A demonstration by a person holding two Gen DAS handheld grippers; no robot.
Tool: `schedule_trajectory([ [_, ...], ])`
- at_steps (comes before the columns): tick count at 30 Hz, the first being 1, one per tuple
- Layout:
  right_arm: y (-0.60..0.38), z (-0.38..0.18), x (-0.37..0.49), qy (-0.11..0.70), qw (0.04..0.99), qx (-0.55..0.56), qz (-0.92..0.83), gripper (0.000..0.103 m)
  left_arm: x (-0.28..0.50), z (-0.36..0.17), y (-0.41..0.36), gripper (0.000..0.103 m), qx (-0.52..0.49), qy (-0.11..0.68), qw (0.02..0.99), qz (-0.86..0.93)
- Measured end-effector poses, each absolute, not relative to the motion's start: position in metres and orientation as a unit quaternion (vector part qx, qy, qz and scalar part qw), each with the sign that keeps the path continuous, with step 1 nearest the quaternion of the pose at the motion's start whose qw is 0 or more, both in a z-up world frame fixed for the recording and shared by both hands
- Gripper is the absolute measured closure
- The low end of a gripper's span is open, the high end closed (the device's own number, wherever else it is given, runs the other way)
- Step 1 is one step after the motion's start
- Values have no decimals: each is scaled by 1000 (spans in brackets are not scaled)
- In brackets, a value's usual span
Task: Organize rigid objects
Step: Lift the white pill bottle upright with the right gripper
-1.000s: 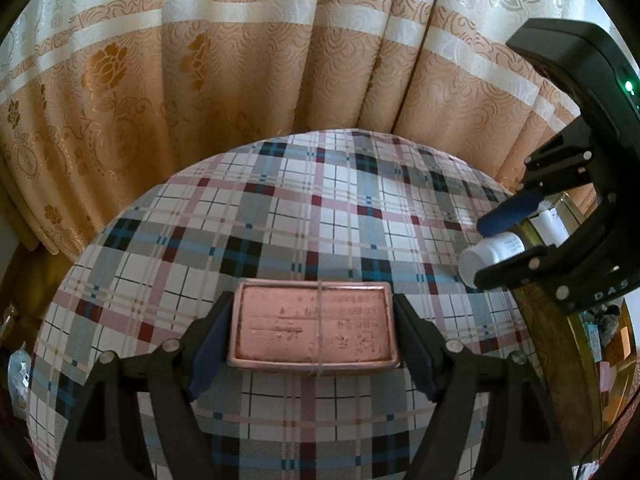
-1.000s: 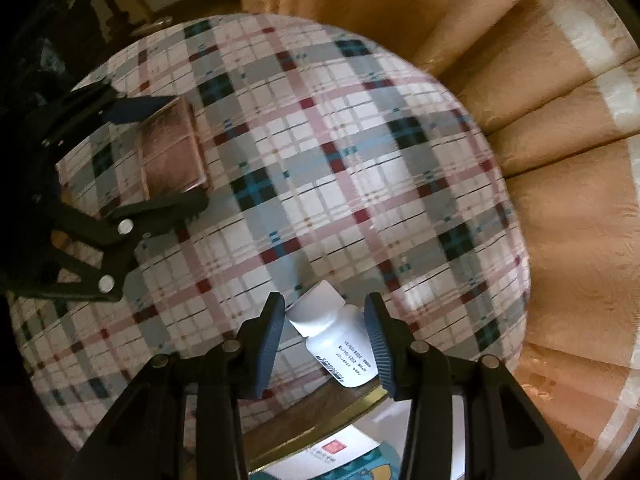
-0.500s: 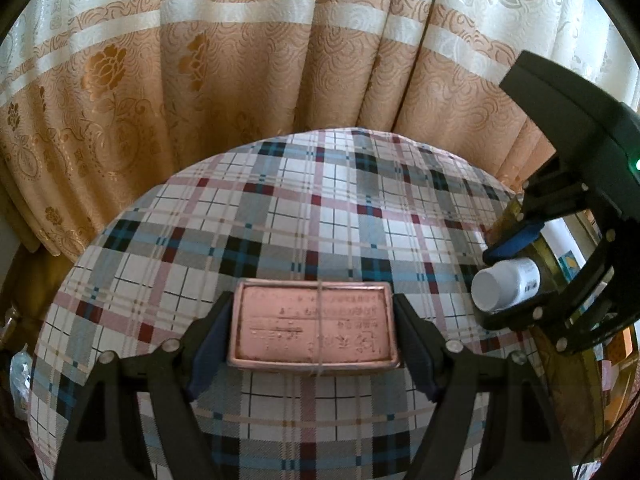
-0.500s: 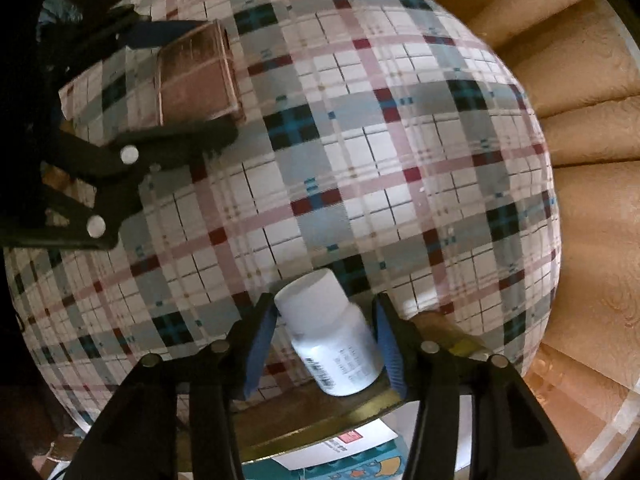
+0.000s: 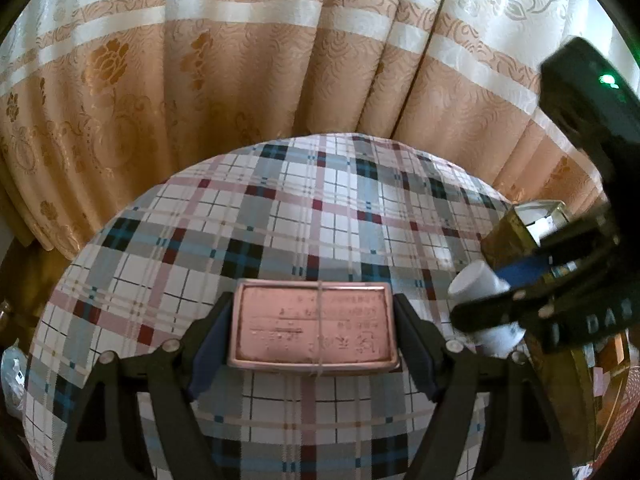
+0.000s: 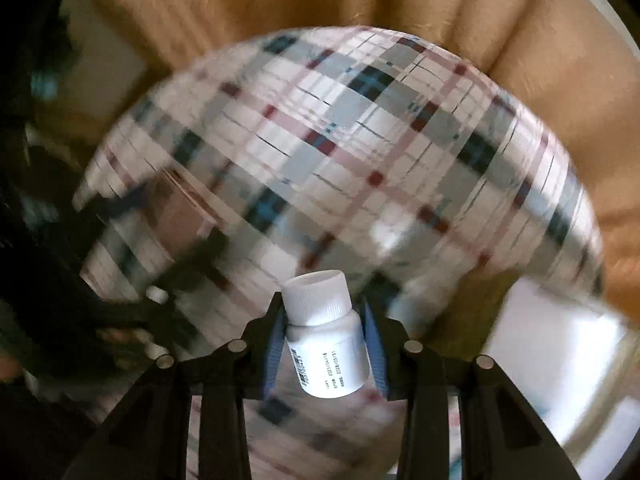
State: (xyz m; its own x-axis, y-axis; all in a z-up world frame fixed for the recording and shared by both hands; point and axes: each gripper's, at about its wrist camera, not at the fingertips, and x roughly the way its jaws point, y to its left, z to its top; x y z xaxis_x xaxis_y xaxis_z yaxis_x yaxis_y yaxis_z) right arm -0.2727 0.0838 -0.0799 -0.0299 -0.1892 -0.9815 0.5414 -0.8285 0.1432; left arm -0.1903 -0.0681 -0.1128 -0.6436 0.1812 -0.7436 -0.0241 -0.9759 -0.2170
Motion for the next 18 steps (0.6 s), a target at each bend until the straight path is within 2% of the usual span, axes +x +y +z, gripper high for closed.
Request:
schedule_trajectory([
  [6,110,-77,-252,26,208,618,-757,63,-189,-111,-74,26,-411,-117,54,902],
  [9,129,-73,-237,-33,205,602,-771,63,-187,-110,-70,26,-417,-98,40,903],
  [13,143,-73,-199,-65,204,585,-782,63,-168,-100,-72,26,-418,-96,43,902],
  [18,118,-79,-181,-89,198,594,-775,63,-132,-100,-60,26,-439,-12,13,899],
])
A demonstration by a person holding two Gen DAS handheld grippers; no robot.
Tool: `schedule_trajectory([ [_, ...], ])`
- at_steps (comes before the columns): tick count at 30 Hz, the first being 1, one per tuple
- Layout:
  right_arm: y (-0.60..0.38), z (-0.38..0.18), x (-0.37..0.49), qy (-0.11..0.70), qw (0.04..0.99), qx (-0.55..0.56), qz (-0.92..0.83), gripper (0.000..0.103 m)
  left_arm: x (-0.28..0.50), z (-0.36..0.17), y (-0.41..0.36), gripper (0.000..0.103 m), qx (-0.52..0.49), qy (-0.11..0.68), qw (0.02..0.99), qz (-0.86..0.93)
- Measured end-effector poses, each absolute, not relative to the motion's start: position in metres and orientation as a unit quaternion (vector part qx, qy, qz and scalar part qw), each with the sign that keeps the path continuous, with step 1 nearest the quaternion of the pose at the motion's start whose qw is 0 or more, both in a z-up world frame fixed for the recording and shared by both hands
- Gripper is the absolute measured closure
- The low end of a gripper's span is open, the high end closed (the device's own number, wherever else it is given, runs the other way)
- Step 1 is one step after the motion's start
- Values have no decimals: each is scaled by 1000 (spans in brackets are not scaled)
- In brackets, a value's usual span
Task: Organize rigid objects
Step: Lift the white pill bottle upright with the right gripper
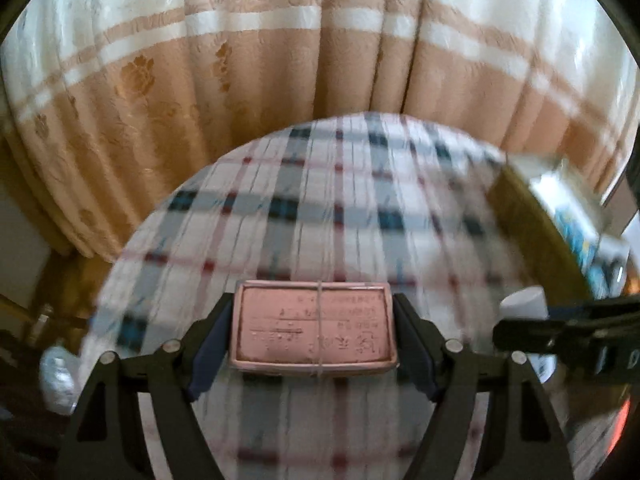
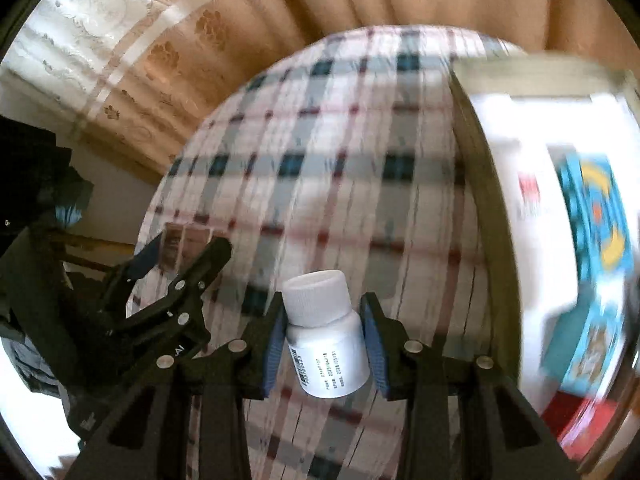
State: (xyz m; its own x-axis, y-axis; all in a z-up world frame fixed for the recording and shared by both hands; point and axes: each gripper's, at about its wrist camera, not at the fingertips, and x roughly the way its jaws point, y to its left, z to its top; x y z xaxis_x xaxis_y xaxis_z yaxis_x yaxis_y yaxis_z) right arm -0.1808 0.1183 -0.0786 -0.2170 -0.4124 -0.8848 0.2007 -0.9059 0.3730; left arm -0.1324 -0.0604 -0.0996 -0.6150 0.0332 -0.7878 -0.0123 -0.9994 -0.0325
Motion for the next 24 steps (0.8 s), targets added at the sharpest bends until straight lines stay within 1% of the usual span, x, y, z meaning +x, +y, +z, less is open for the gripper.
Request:
schedule_trajectory([
  [5,105,-95,-146,-101,202,596,-770,63,-98,-100,-59,26,-453,-15,18,891],
  [9,99,-95,-130,-79,186,576,-792,63,-77,-104,-53,26,-453,-7,16,891],
  [12,91,-93,-122,-59,175,554,-812,63,-74,-112,-56,26,-463,-27,8,886],
  [17,85,-95,-107,-41,166,506,-845,63,-70,-113,-58,26,-456,-34,-1,889],
  [24,95,-98,-93,-57,167,470,-865,63,-71,-113,-54,26,-456,-21,-5,890],
])
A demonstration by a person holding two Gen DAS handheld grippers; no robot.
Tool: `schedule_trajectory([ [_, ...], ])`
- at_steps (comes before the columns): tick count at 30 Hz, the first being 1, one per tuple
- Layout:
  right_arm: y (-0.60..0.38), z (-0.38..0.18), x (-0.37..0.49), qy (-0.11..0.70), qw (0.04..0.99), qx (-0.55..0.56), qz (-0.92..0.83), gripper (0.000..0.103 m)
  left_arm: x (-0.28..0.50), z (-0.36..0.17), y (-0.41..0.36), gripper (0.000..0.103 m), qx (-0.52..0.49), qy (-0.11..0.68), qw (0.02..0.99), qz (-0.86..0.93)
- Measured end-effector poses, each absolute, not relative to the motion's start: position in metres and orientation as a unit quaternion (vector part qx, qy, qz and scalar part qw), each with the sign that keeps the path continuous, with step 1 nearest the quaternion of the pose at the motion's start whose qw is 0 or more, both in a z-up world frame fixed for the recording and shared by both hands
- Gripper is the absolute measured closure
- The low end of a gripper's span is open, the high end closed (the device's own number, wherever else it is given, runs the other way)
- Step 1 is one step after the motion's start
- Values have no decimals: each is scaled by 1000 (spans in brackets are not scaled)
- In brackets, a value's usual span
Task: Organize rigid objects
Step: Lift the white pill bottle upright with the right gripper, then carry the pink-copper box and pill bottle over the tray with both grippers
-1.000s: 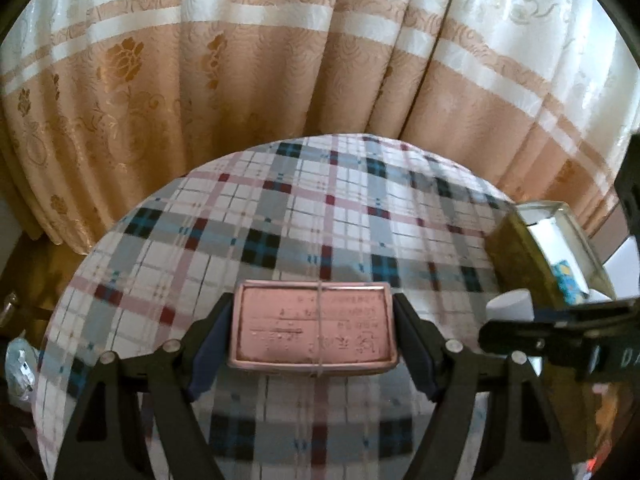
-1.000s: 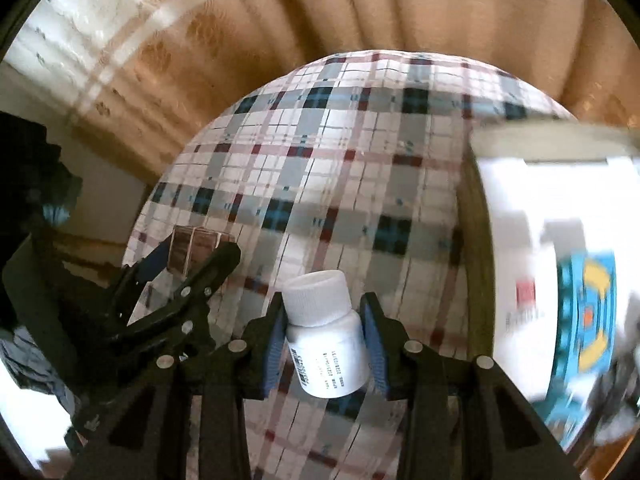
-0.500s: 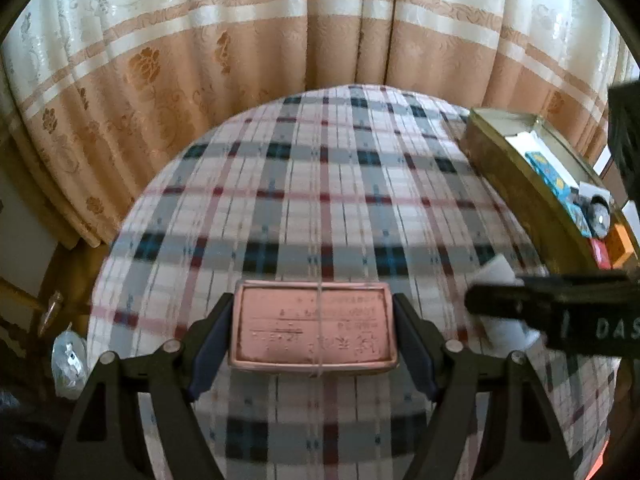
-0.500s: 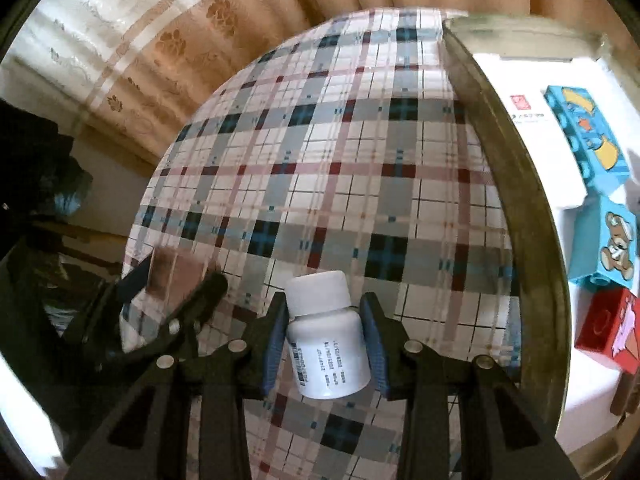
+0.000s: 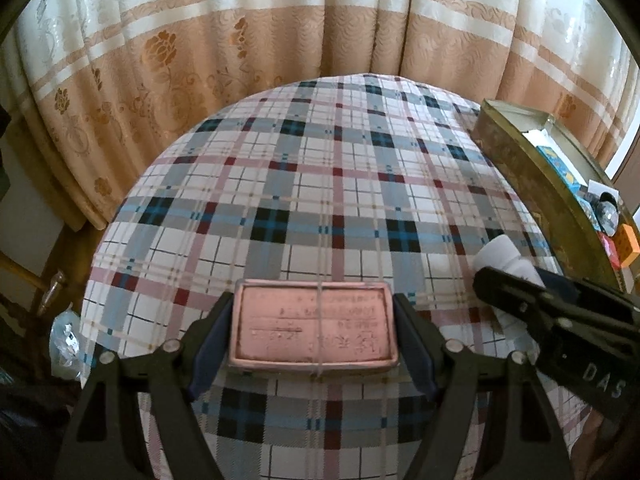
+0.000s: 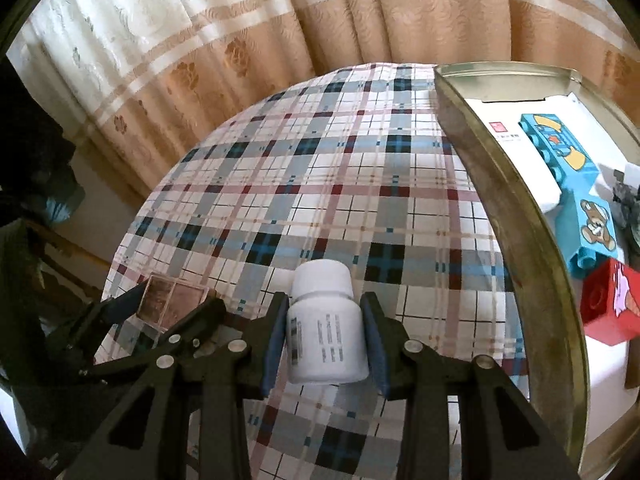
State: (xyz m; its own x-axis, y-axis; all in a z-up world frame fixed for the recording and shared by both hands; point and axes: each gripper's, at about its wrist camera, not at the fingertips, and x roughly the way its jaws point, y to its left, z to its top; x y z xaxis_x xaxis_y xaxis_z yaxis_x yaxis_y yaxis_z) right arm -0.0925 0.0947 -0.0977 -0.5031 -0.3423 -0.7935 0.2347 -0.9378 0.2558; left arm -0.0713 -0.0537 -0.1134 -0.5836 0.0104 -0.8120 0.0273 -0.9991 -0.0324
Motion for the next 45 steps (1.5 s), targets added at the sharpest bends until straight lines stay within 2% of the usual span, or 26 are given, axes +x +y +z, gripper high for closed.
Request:
schedule_trajectory([
  [4,89,-97,-86,-21,169,466,-868,63,-71,-113,-53,26,455,25,3,-890],
  [11,95,-99,-76,-13,137,433,-891,64,-70,-113,-55,26,455,22,4,-890],
  [22,116,-88,-65,-46,84,395,-913,64,-69,-113,-54,26,455,18,7,-890],
  [39,134,-89,-42,-87,89,397,-909,64,-60,-109,-42,26,458,23,8,-889],
  [45,133,-84,-26,-70,89,383,-917,64,-47,-100,-19,26,451,8,-12,-893],
])
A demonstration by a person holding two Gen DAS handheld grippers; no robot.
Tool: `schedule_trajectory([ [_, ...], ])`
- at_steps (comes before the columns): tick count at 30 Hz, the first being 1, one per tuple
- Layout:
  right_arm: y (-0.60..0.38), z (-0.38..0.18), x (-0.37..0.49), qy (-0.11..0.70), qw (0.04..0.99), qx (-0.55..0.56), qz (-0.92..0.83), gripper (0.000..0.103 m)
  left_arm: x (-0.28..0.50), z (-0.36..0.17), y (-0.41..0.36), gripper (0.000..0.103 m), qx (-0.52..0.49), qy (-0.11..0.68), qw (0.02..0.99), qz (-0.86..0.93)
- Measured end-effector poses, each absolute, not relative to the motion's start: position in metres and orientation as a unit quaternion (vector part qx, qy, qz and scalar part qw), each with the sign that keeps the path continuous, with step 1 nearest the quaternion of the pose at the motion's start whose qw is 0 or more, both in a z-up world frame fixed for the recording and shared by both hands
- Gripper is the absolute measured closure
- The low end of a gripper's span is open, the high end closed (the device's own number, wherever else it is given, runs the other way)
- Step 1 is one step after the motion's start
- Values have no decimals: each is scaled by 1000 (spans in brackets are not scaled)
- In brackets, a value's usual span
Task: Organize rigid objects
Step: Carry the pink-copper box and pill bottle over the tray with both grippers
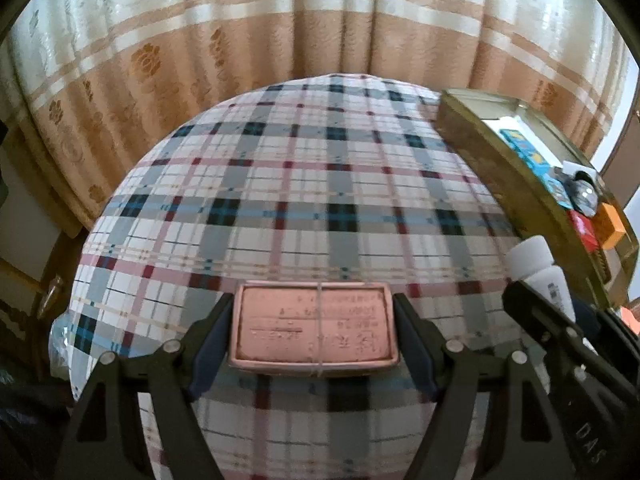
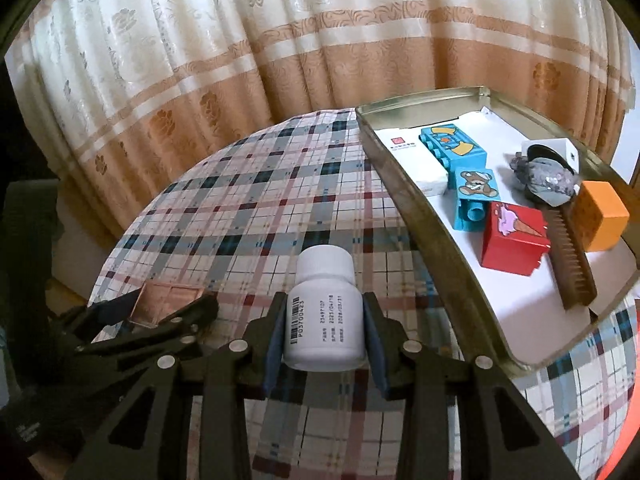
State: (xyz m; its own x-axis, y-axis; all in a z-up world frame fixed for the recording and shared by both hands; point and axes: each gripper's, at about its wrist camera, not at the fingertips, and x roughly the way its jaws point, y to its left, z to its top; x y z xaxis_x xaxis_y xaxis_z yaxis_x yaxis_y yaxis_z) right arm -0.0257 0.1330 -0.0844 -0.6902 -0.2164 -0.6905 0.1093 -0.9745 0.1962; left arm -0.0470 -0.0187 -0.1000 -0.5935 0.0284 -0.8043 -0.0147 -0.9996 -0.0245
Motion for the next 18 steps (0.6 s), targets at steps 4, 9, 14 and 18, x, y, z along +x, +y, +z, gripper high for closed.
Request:
schedule_trajectory([
  [4,137,-78,-17,-66,83,370,-923,64,-42,-90,-10,26,-437,-4,16,899],
  [9,146,-74,-10,-79,76,368,-924,64,-38,-78,-7,26,-422,2,17,906],
  [14,153,-65,-4,-87,74,360,-926,64,-34,-70,-2,26,-417,0,22,909],
  [18,155,-51,5,-83,73,339,-934,64,-34,-64,4,26,-415,-1,26,909],
])
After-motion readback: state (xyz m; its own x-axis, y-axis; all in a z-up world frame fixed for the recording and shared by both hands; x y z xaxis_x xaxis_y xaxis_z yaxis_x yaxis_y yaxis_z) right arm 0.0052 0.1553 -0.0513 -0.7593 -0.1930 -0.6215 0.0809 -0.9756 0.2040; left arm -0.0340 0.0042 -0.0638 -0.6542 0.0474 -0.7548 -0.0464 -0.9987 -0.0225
